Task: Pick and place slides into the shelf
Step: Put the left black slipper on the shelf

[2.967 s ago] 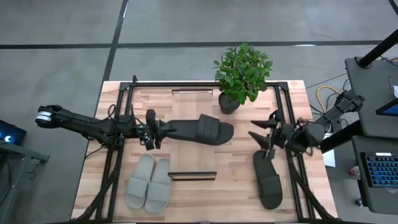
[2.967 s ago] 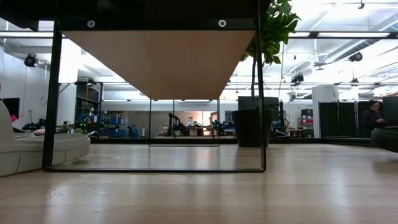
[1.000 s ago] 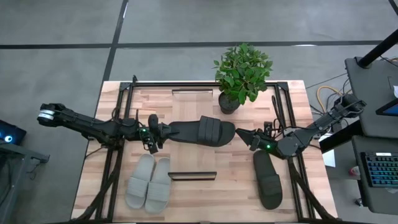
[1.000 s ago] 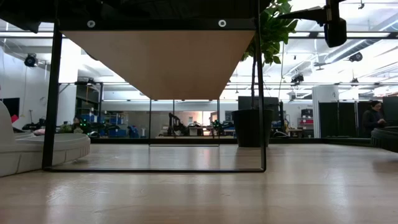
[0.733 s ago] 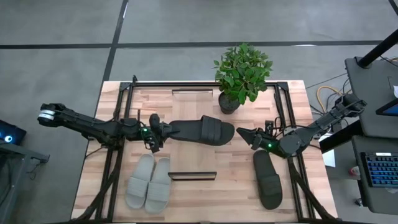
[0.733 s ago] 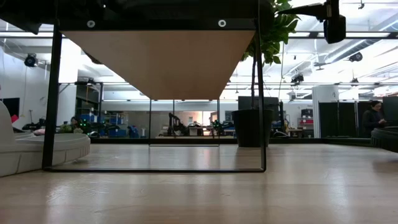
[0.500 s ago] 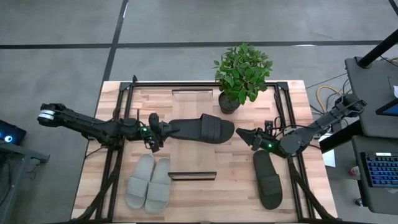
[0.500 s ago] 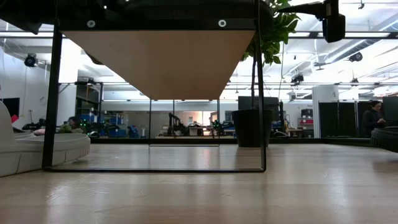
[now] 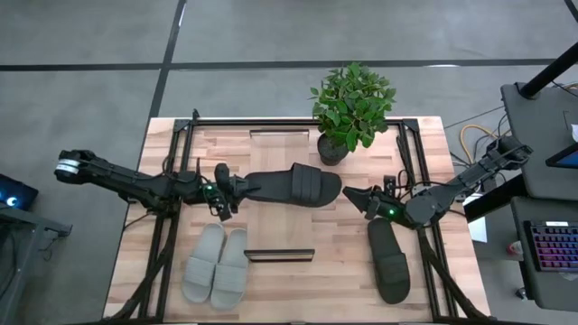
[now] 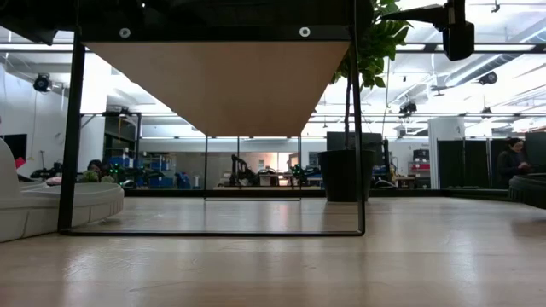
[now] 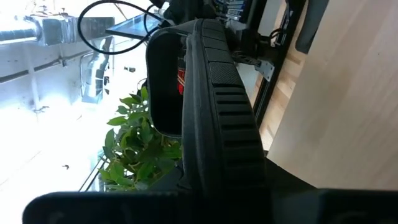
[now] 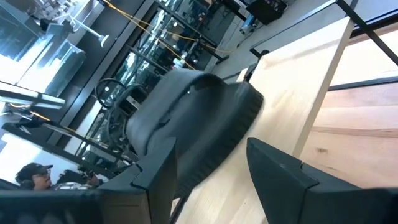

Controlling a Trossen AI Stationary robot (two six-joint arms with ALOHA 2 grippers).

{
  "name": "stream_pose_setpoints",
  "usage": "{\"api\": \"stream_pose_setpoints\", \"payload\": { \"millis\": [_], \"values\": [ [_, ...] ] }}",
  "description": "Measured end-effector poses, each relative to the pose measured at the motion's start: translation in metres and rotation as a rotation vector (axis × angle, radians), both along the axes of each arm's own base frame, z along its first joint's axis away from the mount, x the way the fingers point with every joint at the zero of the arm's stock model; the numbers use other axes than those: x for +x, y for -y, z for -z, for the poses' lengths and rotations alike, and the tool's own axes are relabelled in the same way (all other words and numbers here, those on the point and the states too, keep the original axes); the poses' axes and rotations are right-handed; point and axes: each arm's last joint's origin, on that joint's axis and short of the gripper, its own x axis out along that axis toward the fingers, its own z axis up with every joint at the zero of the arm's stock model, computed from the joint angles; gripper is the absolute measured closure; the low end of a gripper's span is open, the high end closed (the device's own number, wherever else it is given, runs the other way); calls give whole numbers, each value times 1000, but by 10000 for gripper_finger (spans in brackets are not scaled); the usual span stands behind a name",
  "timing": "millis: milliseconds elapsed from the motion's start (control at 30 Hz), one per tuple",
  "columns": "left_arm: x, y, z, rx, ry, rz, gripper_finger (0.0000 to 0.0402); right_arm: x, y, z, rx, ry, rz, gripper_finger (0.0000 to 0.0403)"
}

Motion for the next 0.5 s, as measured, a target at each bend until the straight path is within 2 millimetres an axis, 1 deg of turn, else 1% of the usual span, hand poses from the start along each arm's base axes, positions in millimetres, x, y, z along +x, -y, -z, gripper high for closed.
{"api": "stream_pose_setpoints", "payload": {
  "millis": [200,333,500],
  "values": [
    [3,2,1,4,12,16,358,3,1,3,-6,-10,13,220],
    [7,5,2,24,21,29,358,7,2,7,22,-9,29,220],
    [12,6,5,50,21,22,358,8,3,6,20,-8,36,220]
  ]
}}
